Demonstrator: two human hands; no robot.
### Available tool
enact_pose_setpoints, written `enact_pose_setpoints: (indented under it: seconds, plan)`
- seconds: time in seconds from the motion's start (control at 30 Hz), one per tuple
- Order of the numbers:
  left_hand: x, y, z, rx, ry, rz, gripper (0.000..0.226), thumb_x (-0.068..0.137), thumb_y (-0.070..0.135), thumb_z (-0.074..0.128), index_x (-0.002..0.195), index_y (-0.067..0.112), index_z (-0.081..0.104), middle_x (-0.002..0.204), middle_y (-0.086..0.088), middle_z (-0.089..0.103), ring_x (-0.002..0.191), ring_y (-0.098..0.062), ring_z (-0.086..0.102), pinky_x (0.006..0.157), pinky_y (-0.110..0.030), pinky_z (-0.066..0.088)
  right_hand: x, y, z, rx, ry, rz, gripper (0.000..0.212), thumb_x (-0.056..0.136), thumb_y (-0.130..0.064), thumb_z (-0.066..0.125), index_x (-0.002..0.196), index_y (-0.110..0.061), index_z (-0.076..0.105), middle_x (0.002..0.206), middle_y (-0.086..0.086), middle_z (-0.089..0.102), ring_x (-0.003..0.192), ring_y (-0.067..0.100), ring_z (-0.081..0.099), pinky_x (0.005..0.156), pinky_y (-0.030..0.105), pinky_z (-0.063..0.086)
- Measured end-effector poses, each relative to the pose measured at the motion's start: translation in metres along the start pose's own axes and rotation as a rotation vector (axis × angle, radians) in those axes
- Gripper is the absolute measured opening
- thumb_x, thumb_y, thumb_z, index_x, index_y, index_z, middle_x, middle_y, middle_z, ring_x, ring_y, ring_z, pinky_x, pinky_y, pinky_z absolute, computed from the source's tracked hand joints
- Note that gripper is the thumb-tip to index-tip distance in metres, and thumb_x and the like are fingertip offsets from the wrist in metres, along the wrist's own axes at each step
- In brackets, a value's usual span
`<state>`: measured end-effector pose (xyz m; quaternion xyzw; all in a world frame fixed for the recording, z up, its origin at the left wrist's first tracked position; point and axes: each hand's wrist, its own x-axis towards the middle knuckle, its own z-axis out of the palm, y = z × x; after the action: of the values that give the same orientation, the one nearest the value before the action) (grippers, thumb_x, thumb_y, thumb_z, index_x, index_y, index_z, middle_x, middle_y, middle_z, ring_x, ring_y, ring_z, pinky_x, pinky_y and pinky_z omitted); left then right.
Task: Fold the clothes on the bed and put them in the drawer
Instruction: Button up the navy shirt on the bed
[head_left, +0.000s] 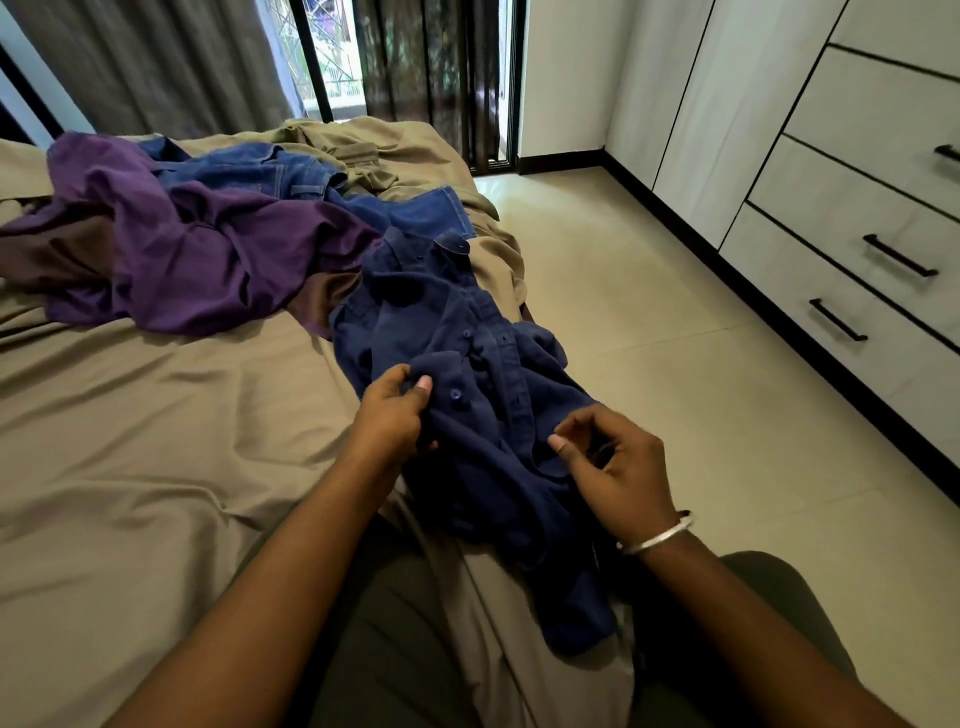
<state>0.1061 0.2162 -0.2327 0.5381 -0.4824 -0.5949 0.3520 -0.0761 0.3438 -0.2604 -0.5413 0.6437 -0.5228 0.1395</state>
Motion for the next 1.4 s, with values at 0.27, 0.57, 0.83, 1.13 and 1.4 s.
enact_pose_setpoints:
  seconds: [0.27, 0.57, 0.83, 1.13, 1.4]
  plan:
    - [0.012, 0.010, -0.016, -0.333, -0.026, -0.139, 0.019, 0.107, 0.021, 0.040, 0.091, 0.026, 0.049, 0.084, 0.009, 0.065, 0.068, -0.010, 0.065, 0.061, -0.029, 0.048, -0.027, 0.004, 0.029, -0.246, -0.318, 0.084, 0.040, 0.077, -0.040, 0.077, 0.113, -0.023, 0.070, 0.103, -0.011, 0.060, 0.094, 0.008, 0.061, 0.086, 0.032, 0.053]
    - [0.036, 0.016, -0.024, -0.243, 0.094, -0.104, 0.011, 0.106, 0.020, 0.043, 0.112, 0.021, 0.052, 0.095, -0.003, 0.062, 0.075, -0.018, 0.060, 0.059, -0.032, 0.049, -0.055, -0.021, 0.039, -0.005, 0.022, -0.052, 0.013, 0.081, -0.019, 0.079, 0.079, -0.019, 0.066, 0.072, -0.014, 0.064, 0.068, 0.001, 0.062, 0.062, 0.015, 0.049]
    - [0.033, 0.000, -0.029, 0.577, 0.327, 0.143, 0.038, 0.080, 0.028, 0.078, 0.108, 0.022, 0.054, 0.111, -0.010, 0.065, 0.100, -0.033, 0.064, 0.085, -0.044, 0.056, -0.083, -0.005, 0.041, -0.264, 0.020, 0.128, 0.050, 0.092, -0.065, 0.048, 0.070, -0.024, 0.065, 0.053, -0.013, 0.054, 0.049, 0.003, 0.053, 0.046, 0.016, 0.038]
    - [-0.004, 0.010, 0.002, 0.777, 0.246, 0.560, 0.019, 0.089, 0.035, 0.068, 0.102, 0.021, 0.064, 0.083, 0.006, 0.055, 0.074, -0.013, 0.053, 0.065, -0.029, 0.039, -0.041, 0.032, 0.000, -0.618, 0.026, 0.119, 0.030, 0.076, -0.023, 0.081, 0.104, -0.014, 0.075, 0.098, 0.004, 0.064, 0.090, 0.028, 0.059, 0.074, 0.037, 0.052]
    - [-0.028, 0.007, 0.040, 0.579, -0.301, 0.026, 0.048, 0.090, 0.051, 0.064, 0.068, 0.009, 0.071, 0.058, -0.002, 0.070, 0.046, -0.005, 0.059, 0.052, -0.017, 0.043, -0.029, 0.002, -0.005, -0.126, 0.155, 0.116, 0.010, 0.083, -0.017, 0.077, 0.093, -0.020, 0.078, 0.088, -0.007, 0.069, 0.084, 0.006, 0.064, 0.076, 0.016, 0.049]
